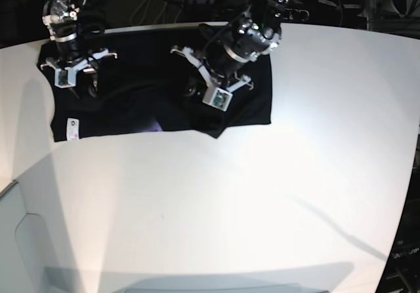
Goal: Fold the T-shirt properly
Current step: 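Grasp the strip end with the left gripper and fold it toward the right gripper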
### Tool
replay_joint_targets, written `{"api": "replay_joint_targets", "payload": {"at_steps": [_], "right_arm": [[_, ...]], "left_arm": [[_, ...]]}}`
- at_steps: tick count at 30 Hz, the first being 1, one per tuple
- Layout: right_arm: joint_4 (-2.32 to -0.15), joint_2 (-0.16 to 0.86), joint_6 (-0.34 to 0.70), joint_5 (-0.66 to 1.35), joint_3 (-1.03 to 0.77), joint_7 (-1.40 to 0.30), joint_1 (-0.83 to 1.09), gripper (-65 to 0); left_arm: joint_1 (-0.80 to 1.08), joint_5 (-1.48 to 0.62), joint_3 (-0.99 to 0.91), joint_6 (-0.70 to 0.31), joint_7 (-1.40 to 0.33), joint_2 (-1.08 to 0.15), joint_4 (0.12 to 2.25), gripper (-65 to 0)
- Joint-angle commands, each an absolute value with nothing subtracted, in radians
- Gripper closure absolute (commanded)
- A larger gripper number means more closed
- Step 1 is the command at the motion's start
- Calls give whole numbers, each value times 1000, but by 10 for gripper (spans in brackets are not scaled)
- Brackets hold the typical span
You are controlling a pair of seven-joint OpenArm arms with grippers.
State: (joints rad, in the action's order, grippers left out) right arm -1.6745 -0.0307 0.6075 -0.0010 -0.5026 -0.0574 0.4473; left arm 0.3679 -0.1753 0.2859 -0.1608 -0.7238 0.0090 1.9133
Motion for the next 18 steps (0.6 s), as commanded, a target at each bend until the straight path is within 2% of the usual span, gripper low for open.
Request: {"api": "replay_joint_targets", "payload": {"at_steps": [1, 10, 18], "right_arm": [[-1692, -24, 619, 13, -507, -30, 450, -252], [-1692, -24, 619, 13, -506, -30, 450, -252], [-1692, -24, 619, 13, -504, -30, 449, -252]], "left_arm": [[360, -179, 297, -163, -702, 13, 1916, 0], [315, -177, 305, -163, -705, 15, 1847, 0], [237, -173, 437, -163, -708, -19, 1810, 0]]}}
